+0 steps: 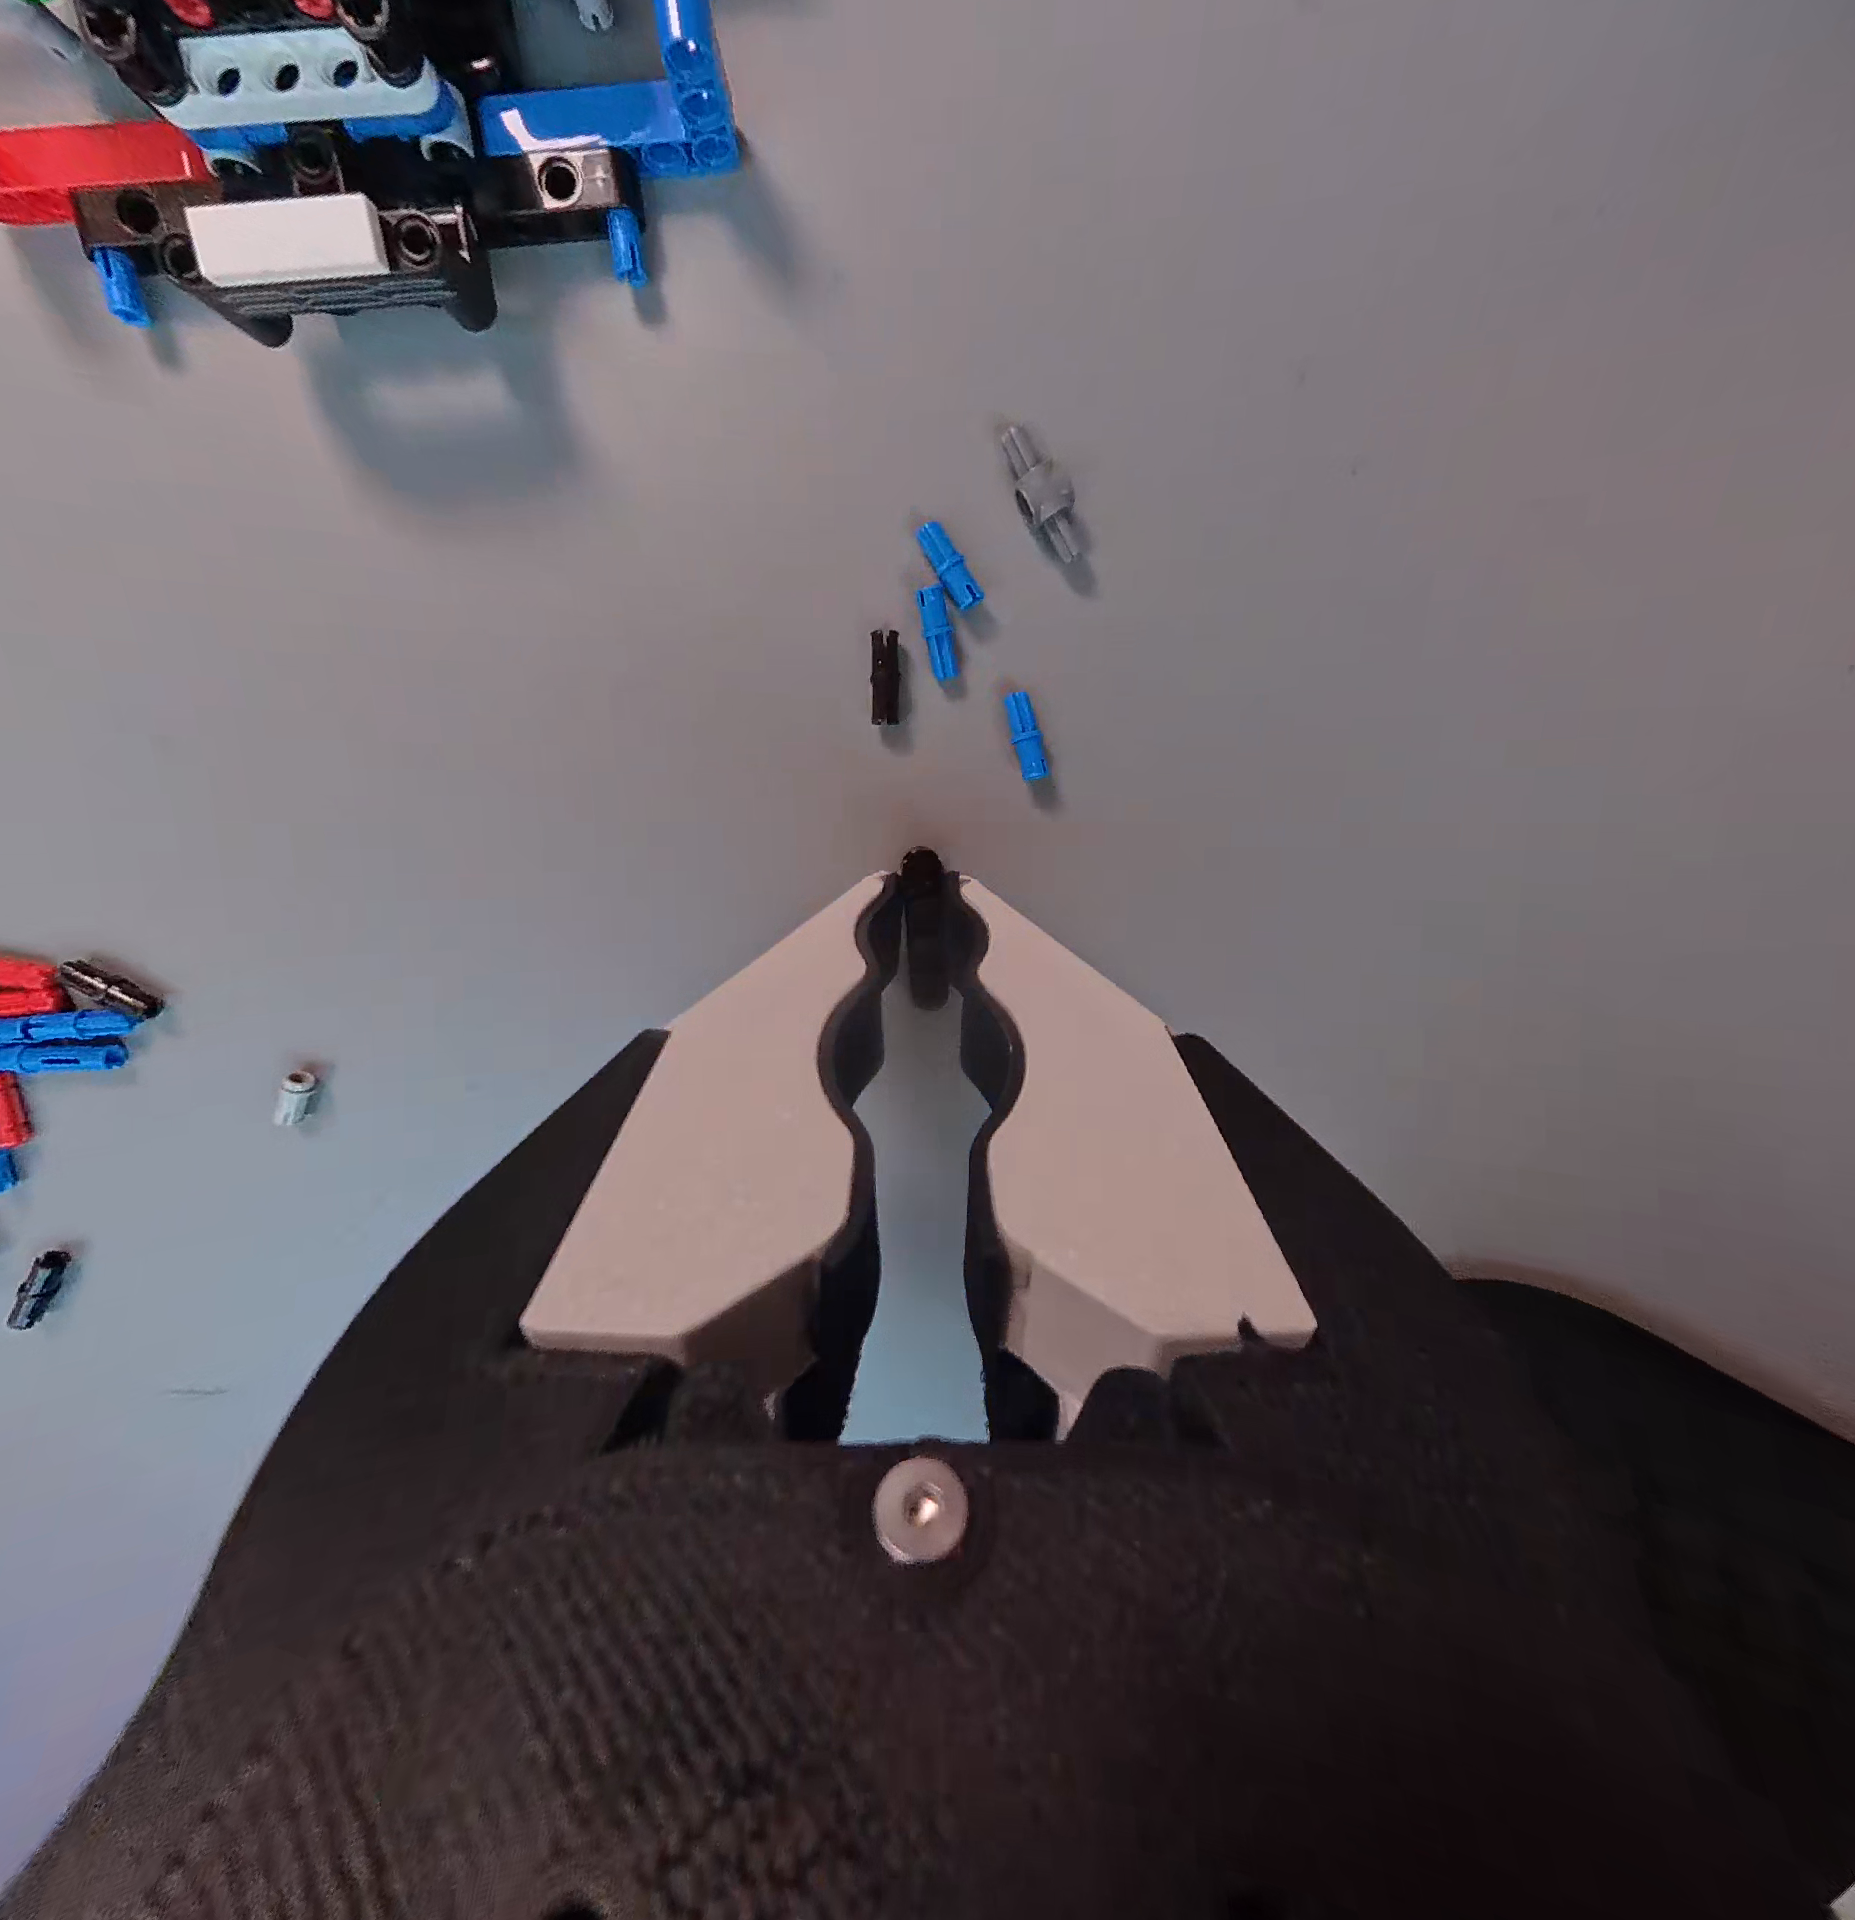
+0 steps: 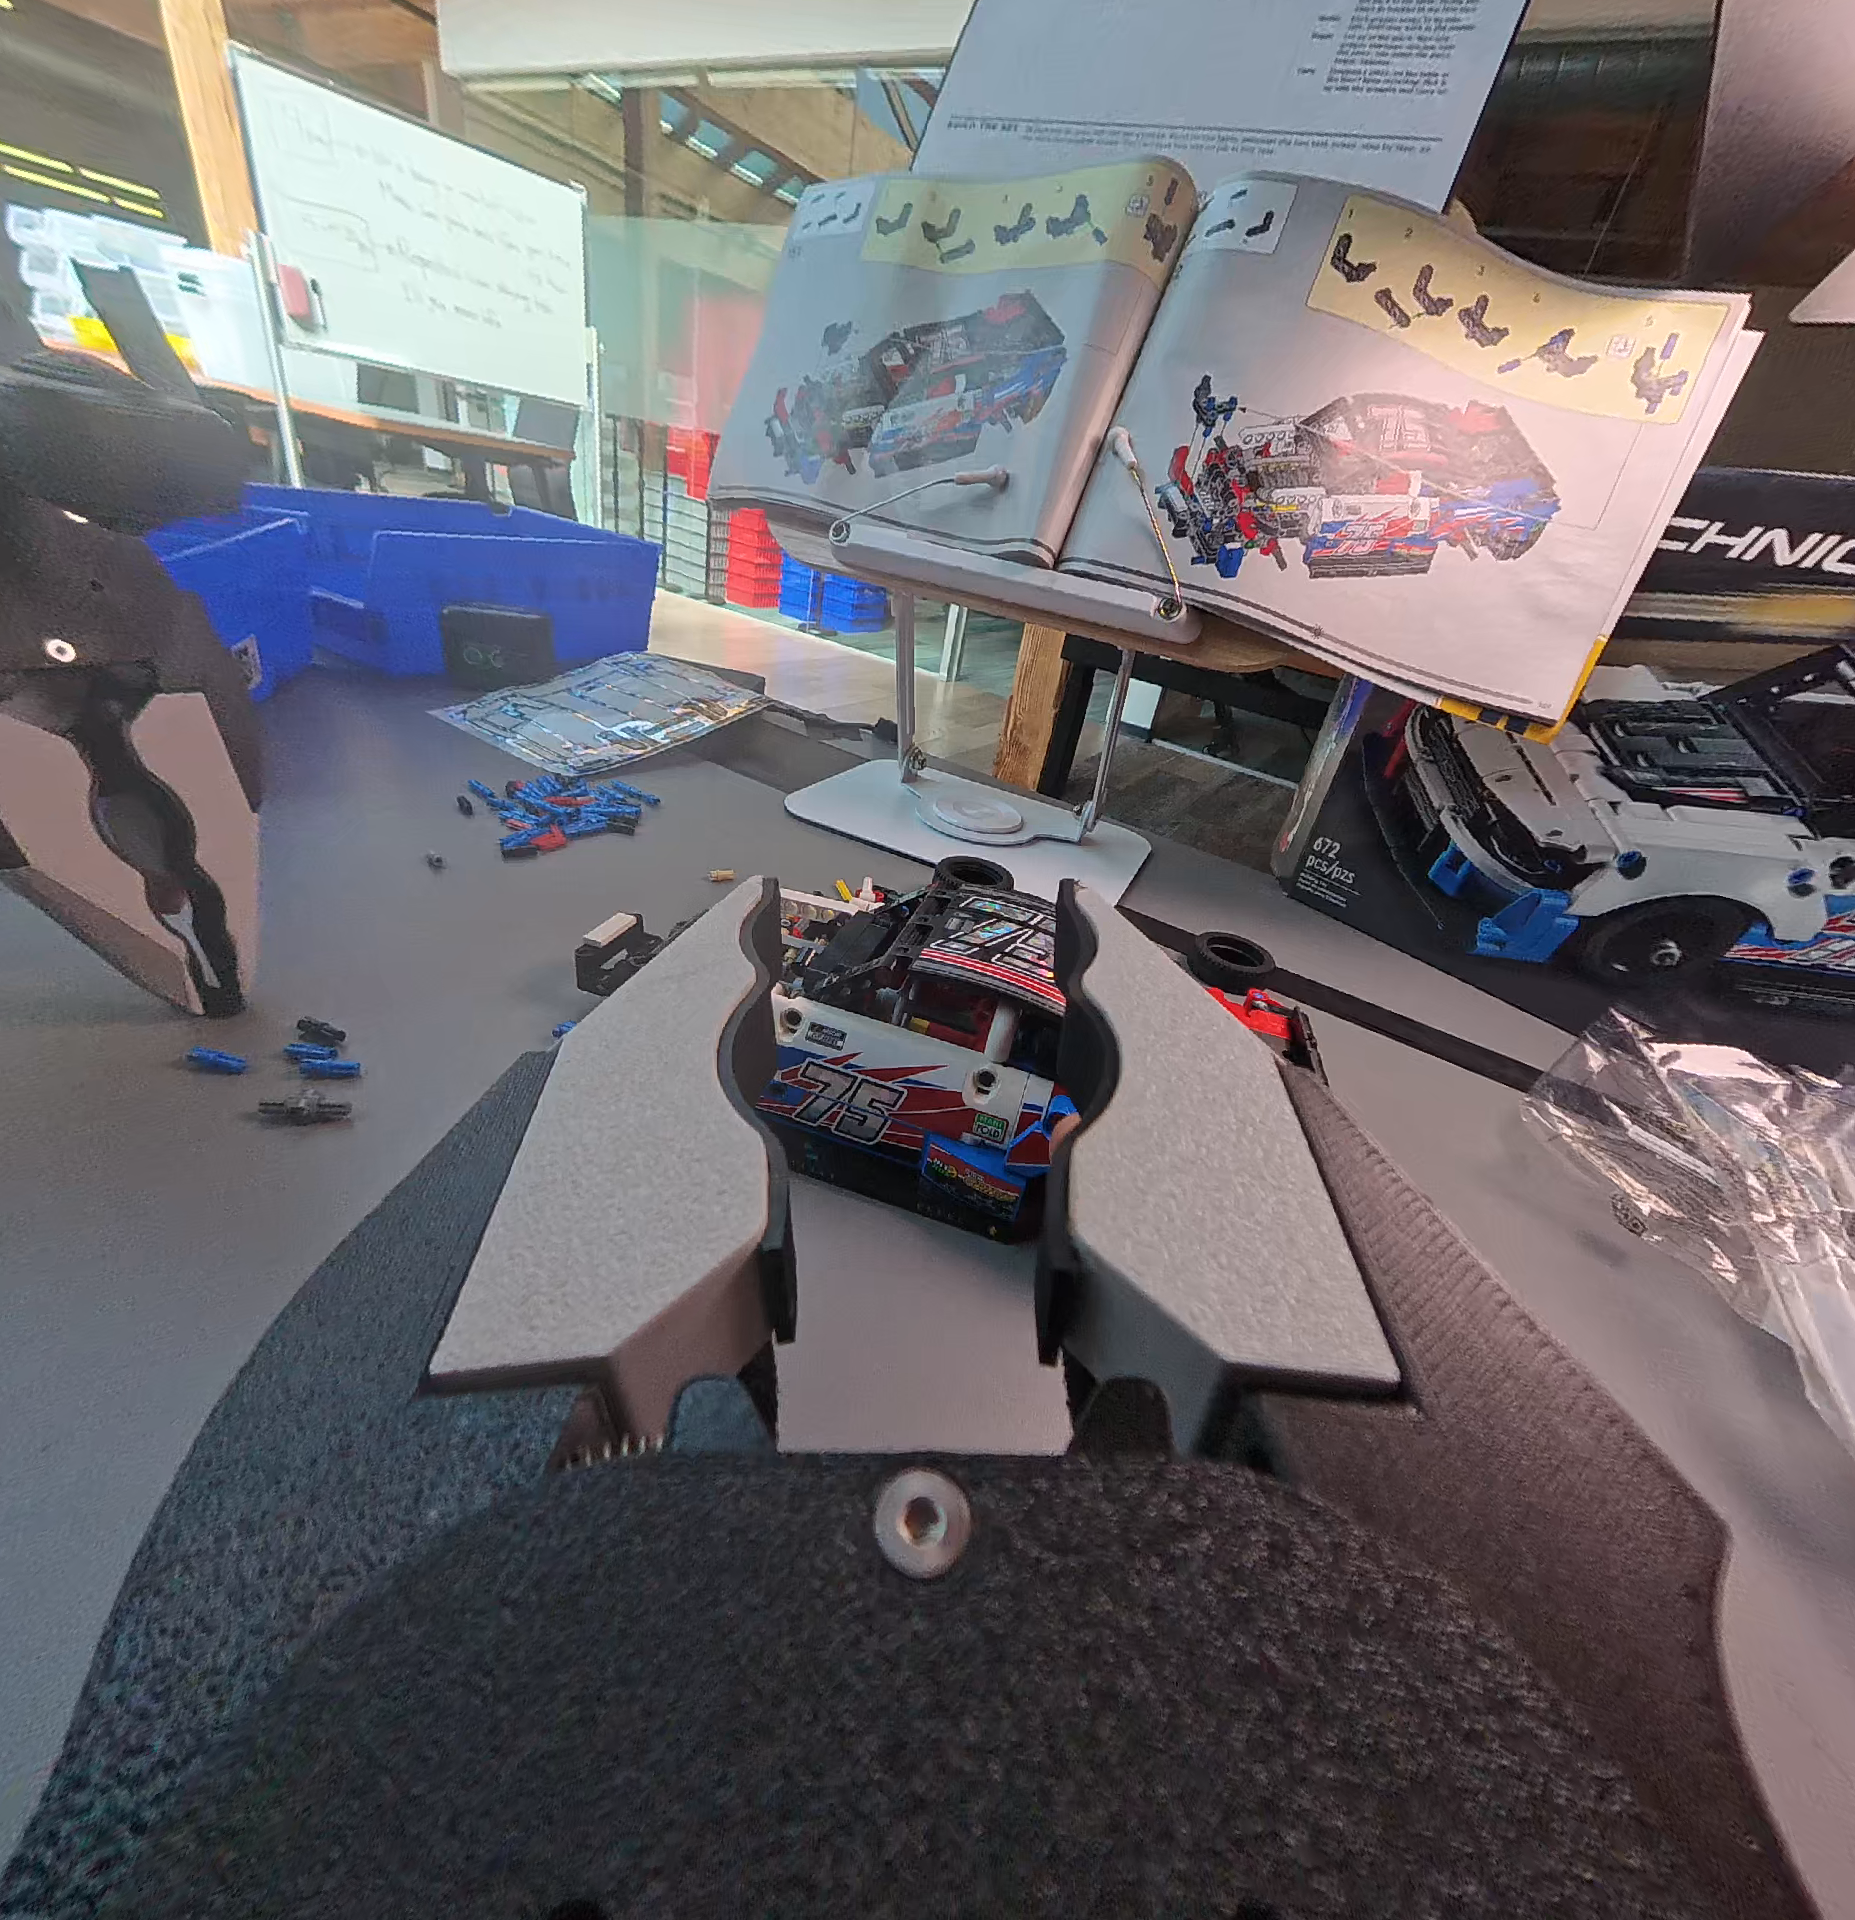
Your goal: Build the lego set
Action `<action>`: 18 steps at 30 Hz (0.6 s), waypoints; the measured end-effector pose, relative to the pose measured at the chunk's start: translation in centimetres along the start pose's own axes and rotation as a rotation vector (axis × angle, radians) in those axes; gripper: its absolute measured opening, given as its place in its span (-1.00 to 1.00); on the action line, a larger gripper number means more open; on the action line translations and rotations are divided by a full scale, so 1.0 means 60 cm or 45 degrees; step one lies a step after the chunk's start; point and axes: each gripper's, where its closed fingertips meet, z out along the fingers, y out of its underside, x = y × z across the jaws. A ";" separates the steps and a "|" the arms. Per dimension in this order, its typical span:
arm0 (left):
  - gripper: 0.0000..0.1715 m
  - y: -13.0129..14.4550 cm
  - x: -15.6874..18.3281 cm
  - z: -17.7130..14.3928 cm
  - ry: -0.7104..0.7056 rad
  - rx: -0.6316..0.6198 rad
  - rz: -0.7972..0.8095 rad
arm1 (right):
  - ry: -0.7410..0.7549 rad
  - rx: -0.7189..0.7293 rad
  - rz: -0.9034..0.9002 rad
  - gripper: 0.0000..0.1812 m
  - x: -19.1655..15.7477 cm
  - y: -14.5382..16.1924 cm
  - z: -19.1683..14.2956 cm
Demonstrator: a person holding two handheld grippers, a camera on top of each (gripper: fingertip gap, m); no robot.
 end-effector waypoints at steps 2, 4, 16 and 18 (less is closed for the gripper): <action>-0.93 -0.001 -0.002 0.001 -0.018 0.013 0.002 | 0.000 -0.011 -0.001 -0.45 0.000 0.004 0.001; -0.93 -0.004 -0.003 0.003 -0.031 0.040 0.018 | 0.001 -0.023 0.000 -0.45 0.000 0.010 0.003; -0.89 -0.032 -0.004 0.004 -0.066 0.333 -0.012 | 0.028 -0.088 0.028 -0.45 0.008 0.038 0.013; -0.77 -0.043 -0.006 -0.007 -0.069 0.421 -0.026 | 0.033 -0.095 0.030 -0.45 0.009 0.041 0.014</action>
